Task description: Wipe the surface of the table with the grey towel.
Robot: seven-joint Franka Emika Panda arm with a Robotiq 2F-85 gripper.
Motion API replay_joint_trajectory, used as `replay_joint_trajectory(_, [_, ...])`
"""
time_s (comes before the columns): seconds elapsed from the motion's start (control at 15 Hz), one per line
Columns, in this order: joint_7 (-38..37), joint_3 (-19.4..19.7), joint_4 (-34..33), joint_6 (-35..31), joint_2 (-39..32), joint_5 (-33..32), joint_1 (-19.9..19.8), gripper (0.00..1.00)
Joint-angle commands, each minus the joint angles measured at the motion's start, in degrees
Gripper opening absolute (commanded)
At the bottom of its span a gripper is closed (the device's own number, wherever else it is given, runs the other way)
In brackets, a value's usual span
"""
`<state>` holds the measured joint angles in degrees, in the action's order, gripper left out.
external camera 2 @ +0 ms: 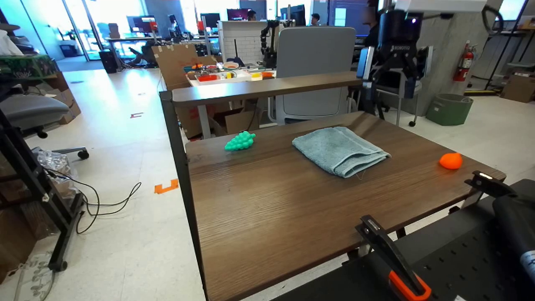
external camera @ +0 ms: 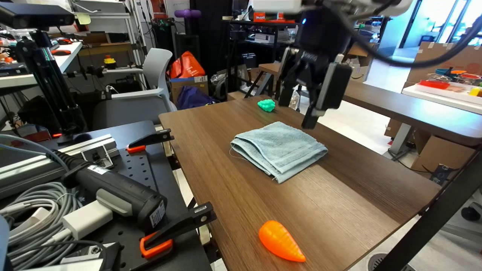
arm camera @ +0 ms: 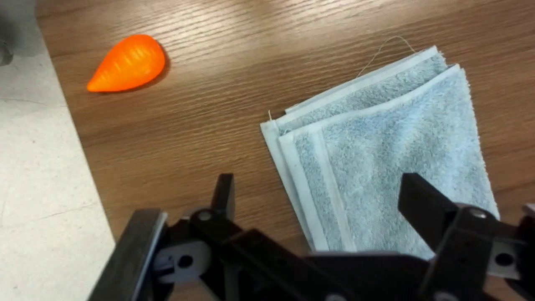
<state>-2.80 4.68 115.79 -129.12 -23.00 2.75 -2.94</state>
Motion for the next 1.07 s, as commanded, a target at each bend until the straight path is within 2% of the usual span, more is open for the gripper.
replay_joint_trajectory(0.0, [-4.7,0.0,4.98,-12.13,-4.64,-3.36,2.8,1.0])
replay_joint_trajectory(0.2, [-7.11,0.9,7.3,-22.45,-9.39,-5.9,4.88,1.0])
replay_joint_trajectory(0.33, [-5.99,-0.04,7.58,-29.54,-12.2,-4.14,4.42,1.0])
replay_joint_trajectory(0.47, [-5.78,-0.02,7.4,-33.32,-13.68,-3.44,4.54,1.0])
replay_joint_trajectory(0.67, [-5.41,0.17,8.55,-32.31,-11.28,-3.1,4.42,1.0])
replay_joint_trajectory(0.87, [-7.03,3.71,10.46,-25.39,-6.59,-5.47,6.64,1.0])
replay_joint_trajectory(1.0, [-4.83,2.85,11.89,-23.01,-3.29,-5.01,4.91,1.0])
